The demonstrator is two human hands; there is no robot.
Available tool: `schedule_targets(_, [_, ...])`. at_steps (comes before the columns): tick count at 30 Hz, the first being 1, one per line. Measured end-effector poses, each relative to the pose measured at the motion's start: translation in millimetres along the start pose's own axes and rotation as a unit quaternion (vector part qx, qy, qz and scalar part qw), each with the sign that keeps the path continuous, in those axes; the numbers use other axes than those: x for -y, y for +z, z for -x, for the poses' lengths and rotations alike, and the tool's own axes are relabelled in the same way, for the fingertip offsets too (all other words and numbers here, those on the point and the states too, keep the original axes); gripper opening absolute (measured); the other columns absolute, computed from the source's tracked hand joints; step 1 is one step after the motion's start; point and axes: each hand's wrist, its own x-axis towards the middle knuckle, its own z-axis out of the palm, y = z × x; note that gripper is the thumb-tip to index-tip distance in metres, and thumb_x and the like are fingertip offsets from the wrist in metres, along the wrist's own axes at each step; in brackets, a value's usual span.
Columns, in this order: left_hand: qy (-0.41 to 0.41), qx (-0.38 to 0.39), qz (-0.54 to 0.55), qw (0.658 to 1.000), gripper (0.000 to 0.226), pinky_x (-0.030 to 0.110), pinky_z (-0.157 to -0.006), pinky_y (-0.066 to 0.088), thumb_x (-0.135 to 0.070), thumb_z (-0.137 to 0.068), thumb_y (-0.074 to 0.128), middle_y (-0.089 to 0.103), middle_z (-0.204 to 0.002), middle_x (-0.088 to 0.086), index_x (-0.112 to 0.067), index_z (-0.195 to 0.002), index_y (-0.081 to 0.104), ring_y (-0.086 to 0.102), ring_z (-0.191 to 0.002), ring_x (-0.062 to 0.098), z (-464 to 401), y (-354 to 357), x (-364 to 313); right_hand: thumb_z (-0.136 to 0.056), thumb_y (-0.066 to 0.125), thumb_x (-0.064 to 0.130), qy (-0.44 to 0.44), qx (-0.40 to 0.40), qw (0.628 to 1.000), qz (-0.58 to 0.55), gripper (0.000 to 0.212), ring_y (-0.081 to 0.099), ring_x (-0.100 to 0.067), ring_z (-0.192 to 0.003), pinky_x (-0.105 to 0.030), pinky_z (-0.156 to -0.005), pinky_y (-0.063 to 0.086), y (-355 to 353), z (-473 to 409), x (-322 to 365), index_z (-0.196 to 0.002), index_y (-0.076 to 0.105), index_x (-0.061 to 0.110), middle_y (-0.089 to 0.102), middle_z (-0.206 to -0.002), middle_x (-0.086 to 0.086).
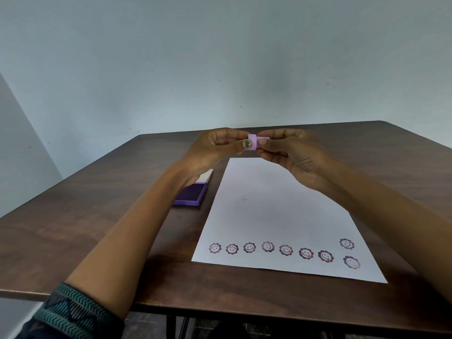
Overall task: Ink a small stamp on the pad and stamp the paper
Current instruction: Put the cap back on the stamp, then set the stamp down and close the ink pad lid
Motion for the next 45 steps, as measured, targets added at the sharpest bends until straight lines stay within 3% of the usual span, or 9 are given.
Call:
schedule_targets(6, [-0.072, 0.128, -0.170, 0.974, 0.054, 0.023, -0.103, 0.039, -0.034, -0.078, 0.072, 0.061, -0.127, -0.011, -0.030, -0.129, 0.054, 0.055, -0.115, 0.000, 3.4, -24.1, 1.6, -0.078, 0.064, -0.007, -0.012, -0.008, 1.000, -0.003, 0.011, 0.065, -0.020, -0.070, -0.021, -0.071, 0.059, 0.5, -1.1, 1.6, -0.082, 0.067, 0.003, 0.067, -0.081, -0.010])
schedule_targets(9, [-0.116, 0.230, -0.312, 0.914, 0.083, 0.020, -0.103, 0.023, -0.049, -0.069, 0.075, 0.038, -0.145, -0.019, -0.037, -0.141, 0.035, 0.034, -0.127, -0.002, 5.5, -26.4, 10.4, -0.079, 0.064, -0.007, -0.023, -0.012, 0.999, 0.019, 0.011, 0.064, -0.019, -0.072, -0.020, -0.072, 0.059, -1.1, -1.5, 2.5, -0.083, 0.067, 0.003, 0.067, -0.083, -0.010])
schedule_targets(12, [-0.139, 0.273, -0.378, 0.874, 0.098, 0.023, -0.102, 0.021, -0.059, -0.064, 0.074, 0.033, -0.149, -0.014, -0.038, -0.146, 0.025, 0.031, -0.130, 0.007, 4.5, -21.6, 16.7, -0.079, 0.064, -0.006, -0.030, -0.013, 0.999, 0.038, 0.011, 0.065, -0.019, -0.074, -0.020, -0.073, 0.059, -1.2, -1.7, 2.5, -0.085, 0.067, 0.003, 0.067, -0.084, -0.010])
schedule_targets(16, [-0.138, 0.297, -0.420, 0.846, 0.097, 0.045, -0.115, 0.018, -0.067, -0.065, 0.067, 0.020, -0.156, -0.009, -0.040, -0.146, 0.022, 0.021, -0.141, 0.020, 2.1, -12.2, 19.0, -0.078, 0.065, -0.006, -0.031, -0.020, 0.998, 0.048, 0.012, 0.065, -0.020, -0.076, -0.021, -0.074, 0.058, 0.5, -2.0, 2.1, -0.084, 0.068, 0.005, 0.067, -0.085, -0.010])
schedule_targets(23, [-0.086, 0.274, -0.463, 0.839, 0.093, 0.051, -0.116, 0.013, -0.072, -0.068, 0.060, 0.021, -0.157, -0.008, -0.039, -0.146, 0.022, 0.018, -0.143, 0.021, 1.3, 5.3, 19.1, -0.079, 0.064, -0.006, -0.027, -0.026, 0.997, 0.060, 0.013, 0.065, -0.021, -0.077, -0.020, -0.072, 0.059, 0.6, -6.0, 3.3, -0.086, 0.067, 0.004, 0.067, -0.088, -0.011])
schedule_targets(27, [-0.092, 0.248, -0.381, 0.886, 0.091, 0.040, -0.117, 0.017, -0.067, -0.069, 0.063, 0.025, -0.156, -0.009, -0.033, -0.146, 0.026, 0.023, -0.142, 0.015, 2.9, -8.5, 13.6, -0.078, 0.065, -0.006, -0.023, -0.026, 0.996, 0.078, 0.017, 0.065, -0.020, -0.075, -0.021, -0.073, 0.058, 1.9, -11.0, 1.7, -0.095, 0.066, -0.003, 0.067, -0.086, -0.011])
schedule_targets(33, [-0.130, 0.081, -0.371, 0.916, 0.059, 0.028, -0.106, 0.029, -0.050, -0.085, 0.059, 0.045, -0.145, 0.001, -0.018, -0.133, 0.051, 0.041, -0.131, 0.017, 0.4, -64.3, 21.4, -0.075, 0.070, -0.003, 0.004, 0.014, 0.980, 0.199, 0.024, 0.066, -0.024, -0.078, -0.020, -0.068, 0.059, 18.9, -24.2, -2.5, -0.098, 0.067, -0.006, 0.068, -0.097, -0.020])
schedule_targets(38, [-0.137, 0.008, -0.353, 0.926, 0.035, 0.028, -0.085, 0.040, -0.030, -0.091, 0.057, 0.066, -0.107, 0.012, -0.002, -0.111, 0.066, 0.057, -0.102, 0.023, 2.7, -88.5, 34.5, -0.069, 0.075, 0.001, -0.035, 0.092, 0.917, 0.387, 0.021, 0.062, -0.019, -0.067, -0.021, -0.061, 0.056, 43.3, -32.0, -17.8, -0.090, 0.071, -0.005, 0.069, -0.083, -0.017])
schedule_targets(45, [-0.183, 0.011, -0.362, 0.914, 0.037, 0.033, -0.094, 0.042, -0.032, -0.090, 0.058, 0.064, -0.120, 0.013, -0.005, -0.115, 0.065, 0.057, -0.111, 0.025, 3.1, -95.9, 46.3, -0.065, 0.067, -0.003, -0.117, 0.113, 0.786, 0.596, 0.025, 0.057, -0.018, -0.073, -0.018, -0.059, 0.038, 67.7, -45.4, -33.6, -0.089, 0.073, -0.001, 0.073, -0.096, -0.016])
